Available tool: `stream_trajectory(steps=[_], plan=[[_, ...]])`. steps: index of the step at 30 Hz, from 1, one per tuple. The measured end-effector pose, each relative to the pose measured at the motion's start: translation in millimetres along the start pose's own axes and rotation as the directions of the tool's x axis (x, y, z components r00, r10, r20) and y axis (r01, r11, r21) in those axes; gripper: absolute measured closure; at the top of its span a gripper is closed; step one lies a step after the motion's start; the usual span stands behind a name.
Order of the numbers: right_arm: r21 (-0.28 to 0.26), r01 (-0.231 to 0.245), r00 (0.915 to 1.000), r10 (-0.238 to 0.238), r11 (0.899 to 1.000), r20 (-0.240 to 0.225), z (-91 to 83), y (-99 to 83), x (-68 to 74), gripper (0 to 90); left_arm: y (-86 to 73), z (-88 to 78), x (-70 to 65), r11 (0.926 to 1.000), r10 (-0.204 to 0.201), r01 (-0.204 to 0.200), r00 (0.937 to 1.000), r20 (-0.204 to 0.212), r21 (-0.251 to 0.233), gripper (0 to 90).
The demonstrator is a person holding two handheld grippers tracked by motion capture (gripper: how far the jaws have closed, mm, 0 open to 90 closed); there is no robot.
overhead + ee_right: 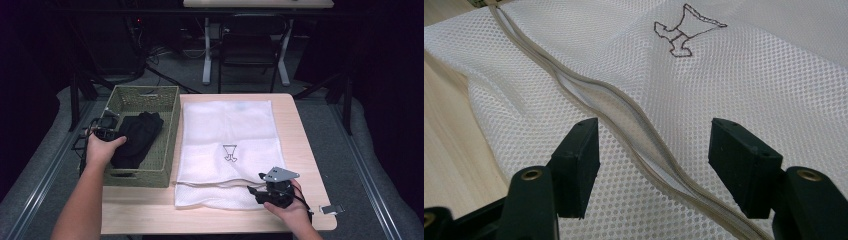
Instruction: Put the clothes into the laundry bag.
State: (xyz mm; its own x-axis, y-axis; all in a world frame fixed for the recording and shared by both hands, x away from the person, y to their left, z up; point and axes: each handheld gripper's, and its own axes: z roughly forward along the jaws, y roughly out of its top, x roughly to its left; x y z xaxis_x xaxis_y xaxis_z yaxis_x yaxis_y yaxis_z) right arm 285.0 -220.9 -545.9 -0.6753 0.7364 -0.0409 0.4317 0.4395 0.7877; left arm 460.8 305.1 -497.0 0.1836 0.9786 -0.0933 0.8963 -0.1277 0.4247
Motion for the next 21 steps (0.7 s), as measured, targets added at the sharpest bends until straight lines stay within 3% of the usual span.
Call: stream_trajectory(steps=[21], plan=[[0.002, -0.003, 1.0000, 0.003, 1.000, 0.001, 0.3, -0.3, 0.2, 37.2, 0.8, 18.4, -1.6, 0.9976, -0.011, 0.011, 0.9999, -0.003, 0.068, 34.8]])
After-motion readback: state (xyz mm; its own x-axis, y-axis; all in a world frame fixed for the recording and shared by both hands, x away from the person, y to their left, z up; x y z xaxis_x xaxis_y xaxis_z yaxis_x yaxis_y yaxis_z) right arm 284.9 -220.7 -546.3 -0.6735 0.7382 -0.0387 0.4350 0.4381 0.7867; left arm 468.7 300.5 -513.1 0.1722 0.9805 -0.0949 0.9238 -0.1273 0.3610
